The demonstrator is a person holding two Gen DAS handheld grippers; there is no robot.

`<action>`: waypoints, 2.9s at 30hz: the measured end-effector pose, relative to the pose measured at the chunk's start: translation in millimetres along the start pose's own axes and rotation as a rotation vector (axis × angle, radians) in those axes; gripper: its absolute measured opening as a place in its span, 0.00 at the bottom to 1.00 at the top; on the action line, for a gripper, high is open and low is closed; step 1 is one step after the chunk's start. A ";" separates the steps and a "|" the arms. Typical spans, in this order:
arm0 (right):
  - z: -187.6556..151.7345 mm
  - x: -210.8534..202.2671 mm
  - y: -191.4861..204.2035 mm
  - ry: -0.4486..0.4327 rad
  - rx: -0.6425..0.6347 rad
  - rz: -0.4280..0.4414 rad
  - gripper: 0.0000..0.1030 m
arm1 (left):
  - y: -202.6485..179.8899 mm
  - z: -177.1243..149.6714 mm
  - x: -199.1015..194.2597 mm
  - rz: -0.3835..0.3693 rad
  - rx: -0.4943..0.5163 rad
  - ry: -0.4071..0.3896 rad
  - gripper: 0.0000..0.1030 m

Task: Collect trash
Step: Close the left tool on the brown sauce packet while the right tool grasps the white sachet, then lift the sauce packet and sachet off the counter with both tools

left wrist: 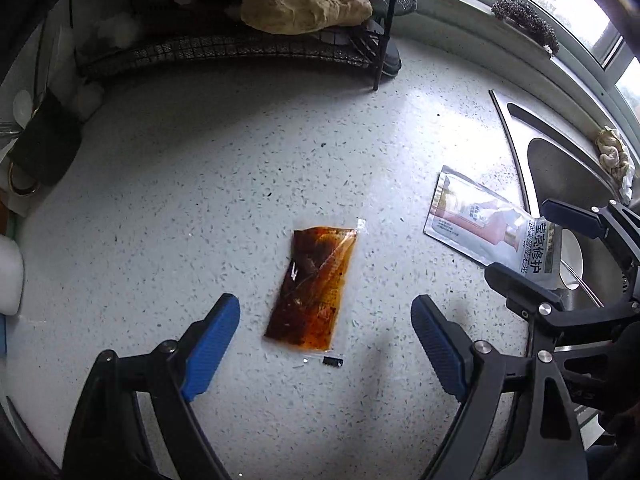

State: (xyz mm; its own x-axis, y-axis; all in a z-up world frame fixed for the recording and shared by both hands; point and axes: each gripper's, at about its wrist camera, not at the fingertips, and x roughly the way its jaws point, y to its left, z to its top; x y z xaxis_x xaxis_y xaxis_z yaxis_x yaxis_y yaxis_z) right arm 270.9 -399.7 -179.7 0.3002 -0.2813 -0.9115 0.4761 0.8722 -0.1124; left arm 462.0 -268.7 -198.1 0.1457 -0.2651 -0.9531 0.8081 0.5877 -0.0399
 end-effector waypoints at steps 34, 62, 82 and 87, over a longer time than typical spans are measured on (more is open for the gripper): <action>9.7 20.6 4.4 0.073 -0.179 0.151 0.85 | -23.5 -9.9 -1.0 0.025 -0.035 -0.015 0.20; -25.9 -32.9 43.3 -0.004 -0.233 0.248 0.00 | -5.6 -96.5 -53.8 0.045 -0.169 -0.081 0.20; -13.1 -8.9 -11.8 0.070 -0.219 0.151 0.80 | -47.8 -45.1 -32.6 0.012 -0.125 -0.090 0.20; -3.7 10.5 -15.6 0.096 -0.245 0.184 0.80 | -48.1 -36.0 -23.0 0.029 -0.132 -0.075 0.20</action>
State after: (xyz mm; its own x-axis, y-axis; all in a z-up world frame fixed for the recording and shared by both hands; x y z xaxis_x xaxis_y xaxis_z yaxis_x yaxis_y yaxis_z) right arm 263.6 -414.7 -189.0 0.2776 -0.0807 -0.9573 0.2043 0.9786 -0.0232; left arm 399.2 -263.3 -185.1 0.2138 -0.3001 -0.9296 0.7217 0.6899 -0.0567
